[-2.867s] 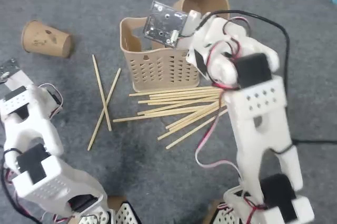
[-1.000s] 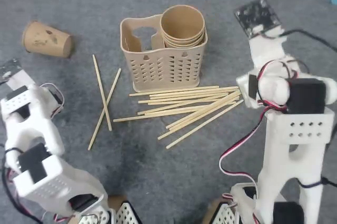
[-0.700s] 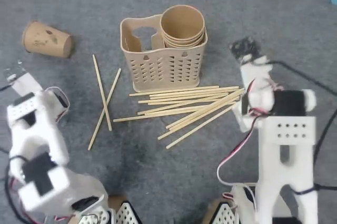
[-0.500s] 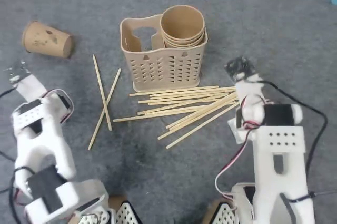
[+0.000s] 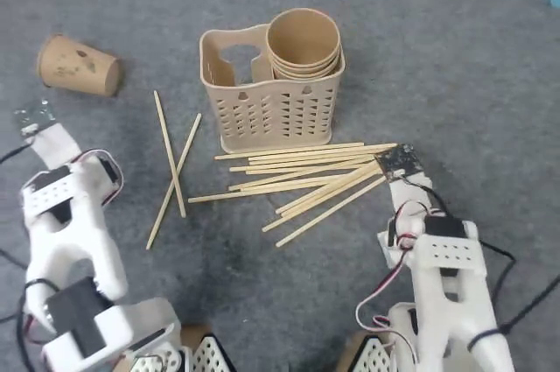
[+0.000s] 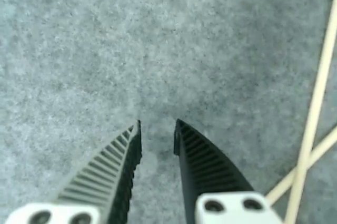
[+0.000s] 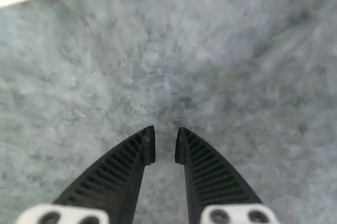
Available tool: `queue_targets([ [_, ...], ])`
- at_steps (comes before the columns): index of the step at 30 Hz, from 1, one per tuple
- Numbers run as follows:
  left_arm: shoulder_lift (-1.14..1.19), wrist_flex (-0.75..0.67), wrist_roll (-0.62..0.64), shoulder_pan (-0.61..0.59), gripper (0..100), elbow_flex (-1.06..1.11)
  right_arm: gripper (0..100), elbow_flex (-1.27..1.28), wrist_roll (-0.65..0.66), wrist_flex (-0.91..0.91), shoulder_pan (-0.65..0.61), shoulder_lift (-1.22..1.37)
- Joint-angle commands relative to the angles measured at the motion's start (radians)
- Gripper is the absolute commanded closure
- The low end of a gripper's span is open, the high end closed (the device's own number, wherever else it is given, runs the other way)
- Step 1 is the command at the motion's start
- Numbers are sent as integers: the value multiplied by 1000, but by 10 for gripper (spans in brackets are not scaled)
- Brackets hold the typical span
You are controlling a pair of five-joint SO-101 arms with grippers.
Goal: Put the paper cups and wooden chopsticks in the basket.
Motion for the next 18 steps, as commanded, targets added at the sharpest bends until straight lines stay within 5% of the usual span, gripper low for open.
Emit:
queue_targets([
  [1,-54,-12,-11,5,897,-4,924,12,-9,-10,56,-59],
  [11,-34,9,83,-26,897,-213,924,63,-3,-12,108,-162],
  [18,250,399,103,-48,896,-897,924,110,-2,-31,90,-248],
])
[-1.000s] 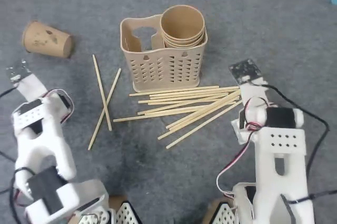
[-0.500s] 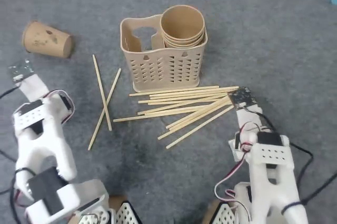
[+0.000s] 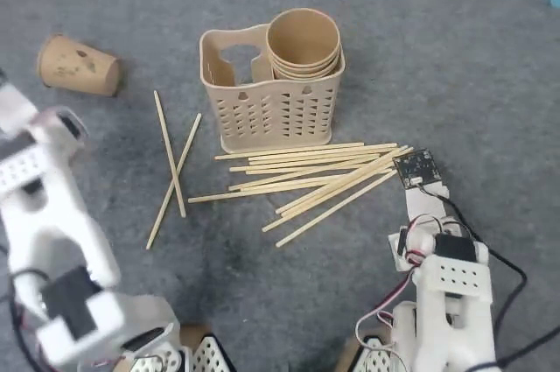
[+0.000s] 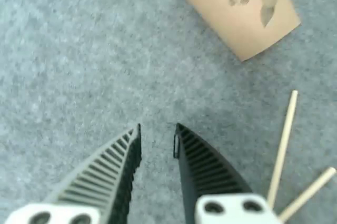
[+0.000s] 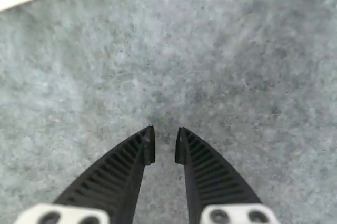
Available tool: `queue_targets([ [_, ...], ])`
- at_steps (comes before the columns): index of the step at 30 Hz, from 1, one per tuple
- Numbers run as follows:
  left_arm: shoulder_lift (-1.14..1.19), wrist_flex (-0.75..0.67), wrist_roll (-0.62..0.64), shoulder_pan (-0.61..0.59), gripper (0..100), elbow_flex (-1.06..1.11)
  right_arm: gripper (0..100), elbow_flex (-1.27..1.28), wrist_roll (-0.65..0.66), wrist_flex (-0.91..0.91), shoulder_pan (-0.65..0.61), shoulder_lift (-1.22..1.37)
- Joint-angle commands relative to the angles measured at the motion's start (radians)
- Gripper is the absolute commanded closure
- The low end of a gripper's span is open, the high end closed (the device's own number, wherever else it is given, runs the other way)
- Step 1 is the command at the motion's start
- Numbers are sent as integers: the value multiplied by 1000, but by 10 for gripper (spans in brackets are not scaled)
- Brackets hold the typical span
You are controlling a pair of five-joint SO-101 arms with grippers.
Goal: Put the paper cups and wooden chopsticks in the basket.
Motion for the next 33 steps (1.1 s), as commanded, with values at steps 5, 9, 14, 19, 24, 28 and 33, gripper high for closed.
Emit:
queue_targets([
  [5,428,368,18,-11,896,-940,924,20,0,-16,-22,-96],
  [9,694,471,18,-11,896,-1383,924,34,34,-16,-22,-111],
  [14,999,491,18,-11,895,-1845,924,35,51,-16,-24,-111],
  [19,1183,262,21,-28,895,-1910,924,35,52,-16,-24,-111],
  [24,1289,-87,167,-55,895,-1813,924,35,54,-16,-24,-111],
  [28,1364,-296,190,-29,894,-1768,924,35,54,-16,-24,-111],
  [33,1464,-454,190,28,894,-1733,924,34,54,-16,-24,-111],
])
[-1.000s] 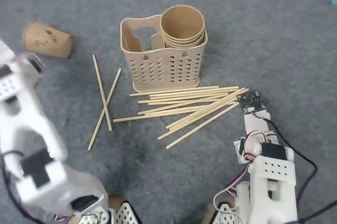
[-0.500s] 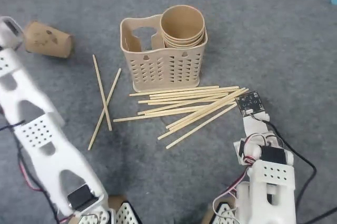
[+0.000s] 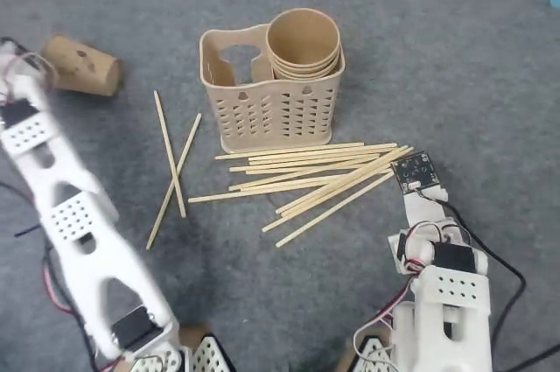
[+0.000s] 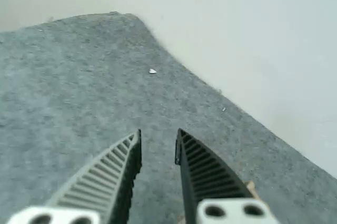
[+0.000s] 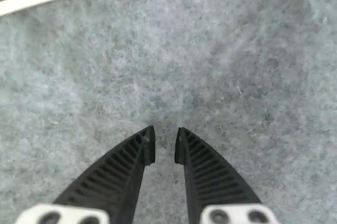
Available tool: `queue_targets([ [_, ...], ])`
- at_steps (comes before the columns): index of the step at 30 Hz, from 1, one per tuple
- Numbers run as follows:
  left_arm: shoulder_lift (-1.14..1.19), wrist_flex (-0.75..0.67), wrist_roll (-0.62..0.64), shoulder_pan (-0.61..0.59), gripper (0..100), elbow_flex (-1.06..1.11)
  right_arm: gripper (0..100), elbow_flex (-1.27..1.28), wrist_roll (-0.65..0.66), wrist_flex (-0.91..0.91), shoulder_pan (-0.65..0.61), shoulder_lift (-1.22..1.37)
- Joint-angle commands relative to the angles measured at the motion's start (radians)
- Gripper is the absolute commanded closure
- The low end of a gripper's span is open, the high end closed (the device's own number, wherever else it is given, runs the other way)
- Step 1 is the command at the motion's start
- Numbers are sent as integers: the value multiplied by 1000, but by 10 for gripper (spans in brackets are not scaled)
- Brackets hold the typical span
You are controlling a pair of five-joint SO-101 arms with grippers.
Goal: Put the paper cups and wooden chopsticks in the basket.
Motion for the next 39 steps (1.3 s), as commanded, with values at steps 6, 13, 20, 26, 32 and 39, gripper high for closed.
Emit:
queue_targets([
  [6,63,-49,8,63,894,-4,924,-6,23,-16,-21,-25],
  [13,61,273,6,66,894,-125,924,-6,23,-18,-21,-25],
  [20,-20,761,6,68,894,-206,924,-6,23,-18,-21,-25],
  [26,-118,1069,6,68,897,-206,924,-6,25,-18,-21,-25],
  [32,-181,1181,-28,60,899,-205,924,-6,25,-18,-21,-25],
  [39,-322,1180,-57,-32,900,-205,924,-6,25,-16,-21,-25],
])
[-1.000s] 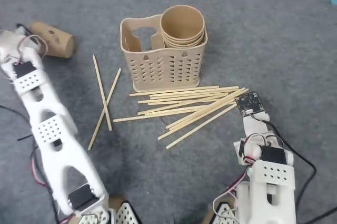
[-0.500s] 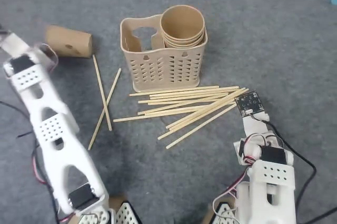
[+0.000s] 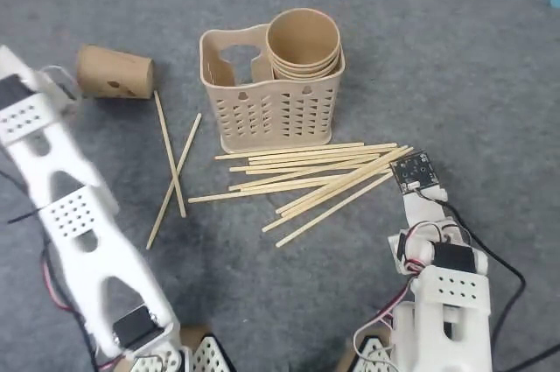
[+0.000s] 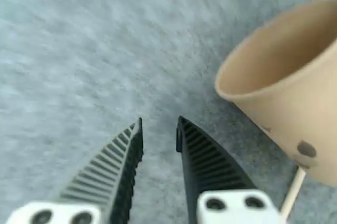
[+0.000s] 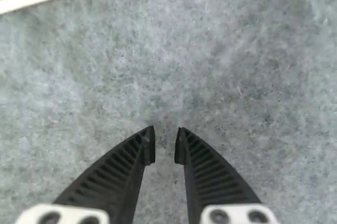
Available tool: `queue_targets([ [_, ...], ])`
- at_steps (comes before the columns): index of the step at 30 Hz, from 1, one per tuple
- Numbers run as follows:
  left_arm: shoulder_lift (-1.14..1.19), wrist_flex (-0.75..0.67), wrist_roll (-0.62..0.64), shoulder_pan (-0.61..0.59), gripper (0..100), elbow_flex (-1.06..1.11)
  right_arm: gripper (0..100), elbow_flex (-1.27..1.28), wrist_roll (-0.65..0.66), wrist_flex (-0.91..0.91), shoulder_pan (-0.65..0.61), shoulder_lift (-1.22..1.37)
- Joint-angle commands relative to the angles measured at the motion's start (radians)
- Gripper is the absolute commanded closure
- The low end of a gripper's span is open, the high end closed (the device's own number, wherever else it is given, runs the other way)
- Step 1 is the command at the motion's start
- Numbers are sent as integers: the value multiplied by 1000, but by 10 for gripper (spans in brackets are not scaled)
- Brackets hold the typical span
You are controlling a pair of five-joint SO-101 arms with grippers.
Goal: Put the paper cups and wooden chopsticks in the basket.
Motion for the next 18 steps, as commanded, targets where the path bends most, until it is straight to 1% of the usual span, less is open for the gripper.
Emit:
queue_targets([
  [1,-175,34,-11,-57,900,-21,924,-6,12,-18,-21,-25],
  [4,-245,-15,8,-63,897,-16,924,-6,12,-18,-30,-25],
  [7,-244,-110,126,-34,896,-19,924,-3,12,-16,-56,-25],
  [9,-235,-187,149,11,895,-21,924,-3,12,-16,-56,-25],
  [15,-184,-425,140,164,895,2,924,-3,12,-16,-51,-25],
  [18,-121,-516,64,221,895,8,924,-3,12,-16,-51,-25],
])
